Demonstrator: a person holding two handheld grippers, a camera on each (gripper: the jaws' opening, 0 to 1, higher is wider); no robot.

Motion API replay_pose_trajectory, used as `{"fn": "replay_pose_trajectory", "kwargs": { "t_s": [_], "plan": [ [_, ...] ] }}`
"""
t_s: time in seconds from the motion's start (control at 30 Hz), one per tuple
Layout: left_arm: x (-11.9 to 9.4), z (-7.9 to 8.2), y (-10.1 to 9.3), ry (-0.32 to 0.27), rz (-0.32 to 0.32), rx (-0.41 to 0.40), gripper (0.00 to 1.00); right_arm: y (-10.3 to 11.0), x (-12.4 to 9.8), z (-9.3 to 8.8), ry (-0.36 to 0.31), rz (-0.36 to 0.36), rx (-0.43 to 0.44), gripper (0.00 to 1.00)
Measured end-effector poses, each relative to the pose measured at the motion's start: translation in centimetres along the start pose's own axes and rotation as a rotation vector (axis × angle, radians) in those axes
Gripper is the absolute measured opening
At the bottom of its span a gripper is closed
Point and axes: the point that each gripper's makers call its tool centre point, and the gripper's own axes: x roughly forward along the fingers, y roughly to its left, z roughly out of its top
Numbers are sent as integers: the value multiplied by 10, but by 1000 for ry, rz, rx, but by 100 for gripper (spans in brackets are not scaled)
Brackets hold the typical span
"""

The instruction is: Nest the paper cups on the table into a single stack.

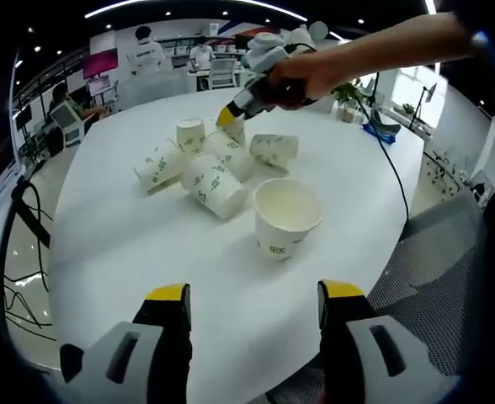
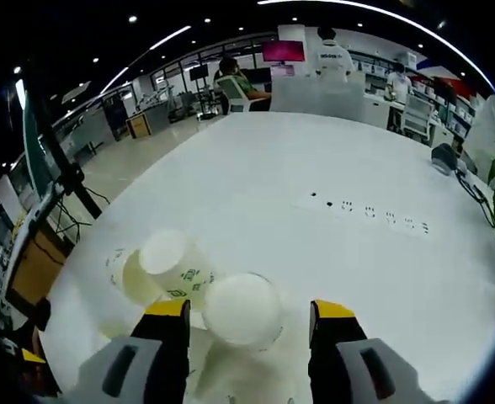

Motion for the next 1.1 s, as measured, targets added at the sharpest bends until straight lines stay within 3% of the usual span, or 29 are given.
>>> {"fn": "replay_pose_trajectory", "kwargs": {
  "t_s": [0.2, 0.47, 0.67, 0.87, 1.1],
  "plan": [
    [2, -4, 5, 8, 1, -7, 59, -7, 13, -3, 22, 2, 12, 56],
    [2, -7, 11, 15, 6, -15, 58, -8, 16, -10, 52, 6, 7, 44],
    [1, -5, 14, 3, 9, -17, 57, -9, 18, -9, 51, 12, -10, 41],
    [-1, 0, 13, -14, 14, -27, 56, -18, 15, -4, 32, 0, 8, 40],
    [0, 9, 9, -31, 7, -20, 56, -19, -6, 7, -18, 8, 29, 40]
  ]
}}
